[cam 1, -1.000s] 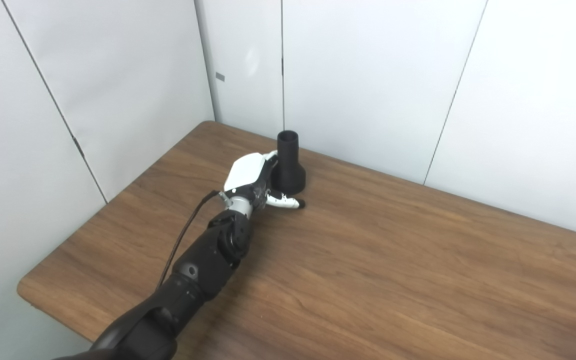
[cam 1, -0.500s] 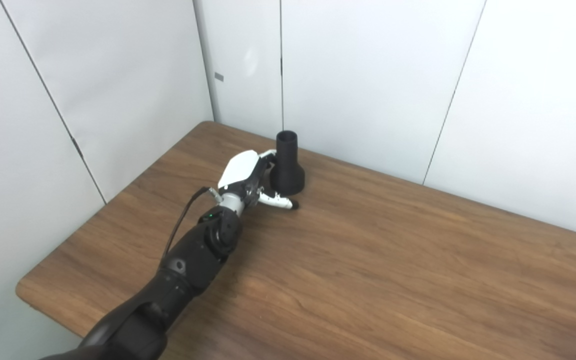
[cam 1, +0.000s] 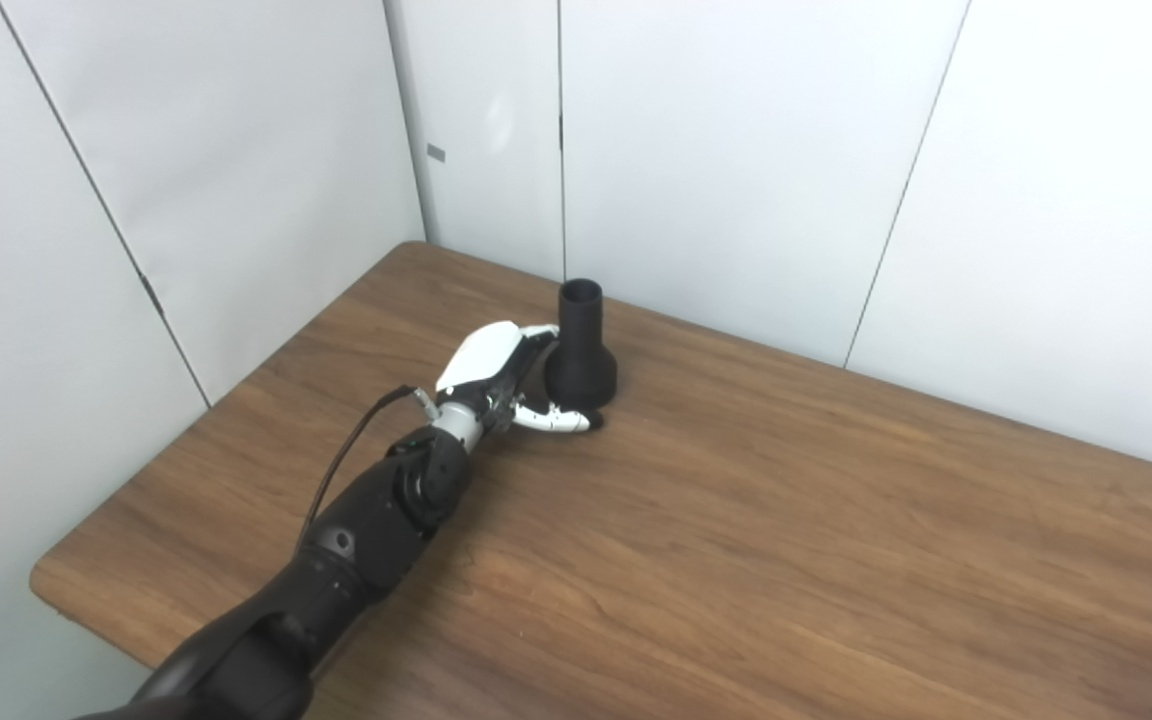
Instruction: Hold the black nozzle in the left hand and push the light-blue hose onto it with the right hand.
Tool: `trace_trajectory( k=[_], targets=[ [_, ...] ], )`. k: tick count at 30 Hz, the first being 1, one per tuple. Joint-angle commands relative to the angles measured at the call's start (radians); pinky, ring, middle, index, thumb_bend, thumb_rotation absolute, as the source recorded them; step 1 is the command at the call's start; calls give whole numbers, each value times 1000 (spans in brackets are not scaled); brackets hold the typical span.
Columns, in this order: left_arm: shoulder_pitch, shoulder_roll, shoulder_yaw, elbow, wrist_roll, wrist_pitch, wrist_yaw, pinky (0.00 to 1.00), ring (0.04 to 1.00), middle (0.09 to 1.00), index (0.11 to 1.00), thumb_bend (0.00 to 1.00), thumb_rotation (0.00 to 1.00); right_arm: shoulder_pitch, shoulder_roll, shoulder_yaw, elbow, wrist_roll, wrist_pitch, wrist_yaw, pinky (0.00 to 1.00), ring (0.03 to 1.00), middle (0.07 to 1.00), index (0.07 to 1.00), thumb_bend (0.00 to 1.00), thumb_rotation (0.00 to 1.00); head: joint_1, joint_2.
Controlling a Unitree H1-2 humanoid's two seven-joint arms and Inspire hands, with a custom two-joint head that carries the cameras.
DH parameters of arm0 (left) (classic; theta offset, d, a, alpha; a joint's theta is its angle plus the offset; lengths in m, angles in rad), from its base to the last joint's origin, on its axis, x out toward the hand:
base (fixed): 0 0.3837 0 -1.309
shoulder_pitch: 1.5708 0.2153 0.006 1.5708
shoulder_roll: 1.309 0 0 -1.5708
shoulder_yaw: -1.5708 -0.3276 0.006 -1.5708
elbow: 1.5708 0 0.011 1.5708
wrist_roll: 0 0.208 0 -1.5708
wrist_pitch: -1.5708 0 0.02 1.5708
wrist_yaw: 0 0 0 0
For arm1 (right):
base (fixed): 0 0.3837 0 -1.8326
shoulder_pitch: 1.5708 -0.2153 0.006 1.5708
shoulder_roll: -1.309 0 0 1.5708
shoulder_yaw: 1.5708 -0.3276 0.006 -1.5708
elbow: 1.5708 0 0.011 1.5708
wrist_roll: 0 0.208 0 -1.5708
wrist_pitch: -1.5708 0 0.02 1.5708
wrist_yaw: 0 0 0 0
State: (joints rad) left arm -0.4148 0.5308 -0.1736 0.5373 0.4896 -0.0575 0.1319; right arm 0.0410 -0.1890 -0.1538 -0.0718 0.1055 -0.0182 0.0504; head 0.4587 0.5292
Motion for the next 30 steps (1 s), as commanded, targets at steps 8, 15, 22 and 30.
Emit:
trace_trajectory(
  k=[8, 15, 22, 30],
  targets=[
    [43, 21, -32, 14, 33, -41, -19, 928, 850, 815, 780, 1000, 182, -15, -13, -6, -14, 6, -26, 10, 519, 637, 661, 615, 474, 492, 0, 1],
    [37, 2, -14, -11, -16, -26, -66, 660, 764, 847, 877, 1000, 197, -13, -13, -4, -16, 3, -31, 12, 510, 631, 657, 610, 466, 477, -9, 3],
    [26, -17, -6, -16, -74, -26, -101, 722, 793, 835, 871, 1000, 146, -11, -10, -6, -20, 14, -26, 14, 501, 621, 649, 604, 486, 471, -11, 4],
    [12, -24, -11, -42, -109, 31, -174, 792, 859, 887, 906, 1000, 206, -10, -7, -3, -25, 8, -23, 9, 503, 626, 653, 608, 472, 484, -13, 4]
  ],
)
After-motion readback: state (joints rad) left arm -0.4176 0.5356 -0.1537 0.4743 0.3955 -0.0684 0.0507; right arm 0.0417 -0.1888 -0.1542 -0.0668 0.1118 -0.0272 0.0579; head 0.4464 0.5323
